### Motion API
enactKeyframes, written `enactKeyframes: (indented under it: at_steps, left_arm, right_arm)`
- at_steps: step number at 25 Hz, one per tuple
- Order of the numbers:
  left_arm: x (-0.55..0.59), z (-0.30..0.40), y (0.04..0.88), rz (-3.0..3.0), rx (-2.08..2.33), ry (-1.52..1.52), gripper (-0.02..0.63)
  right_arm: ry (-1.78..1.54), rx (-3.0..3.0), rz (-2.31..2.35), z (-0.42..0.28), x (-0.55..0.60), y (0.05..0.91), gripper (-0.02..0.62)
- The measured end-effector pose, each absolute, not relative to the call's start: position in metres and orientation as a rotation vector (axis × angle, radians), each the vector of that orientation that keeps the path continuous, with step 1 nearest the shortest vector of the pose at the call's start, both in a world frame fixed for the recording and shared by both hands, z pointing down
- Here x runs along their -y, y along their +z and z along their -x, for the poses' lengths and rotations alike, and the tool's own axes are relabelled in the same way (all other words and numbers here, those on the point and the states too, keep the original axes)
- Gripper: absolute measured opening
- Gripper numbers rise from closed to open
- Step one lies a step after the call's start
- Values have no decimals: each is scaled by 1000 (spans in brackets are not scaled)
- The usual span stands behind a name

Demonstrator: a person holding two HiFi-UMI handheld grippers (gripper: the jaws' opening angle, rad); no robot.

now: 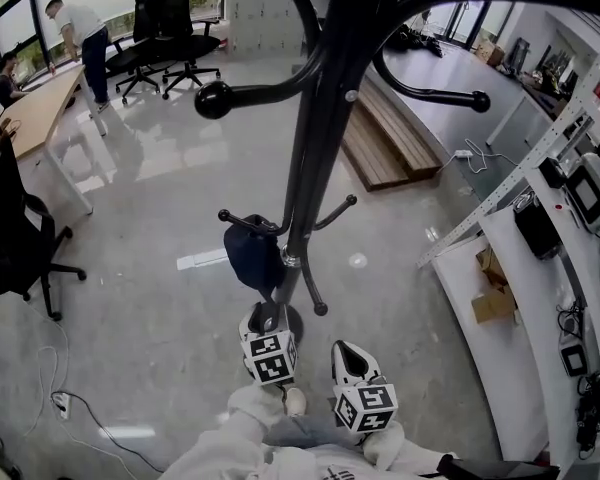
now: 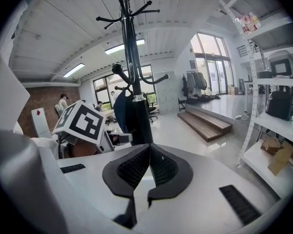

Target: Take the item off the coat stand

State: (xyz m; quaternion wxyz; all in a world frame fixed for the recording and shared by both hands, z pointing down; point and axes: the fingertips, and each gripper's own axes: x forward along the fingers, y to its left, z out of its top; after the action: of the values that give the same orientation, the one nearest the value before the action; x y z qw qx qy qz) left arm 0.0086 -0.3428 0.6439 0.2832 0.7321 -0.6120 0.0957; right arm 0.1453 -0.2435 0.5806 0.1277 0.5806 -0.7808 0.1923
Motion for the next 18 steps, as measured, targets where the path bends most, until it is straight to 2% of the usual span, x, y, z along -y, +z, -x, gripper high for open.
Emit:
enactKeyframes:
  at_steps: [13,16,18]
  left_arm:
    - [373,2,673,-1777,1812,318,183]
    - [376,9,675,-1762,1814,297,180]
    - [376,10,672,-1776,1819,275,151]
  right_arm:
    - [588,2190,-1756,-176,238,587,14]
    - [592,2187,-1753,-174,238,589,14]
    - [602,2184,-1755,-176,238,590,14]
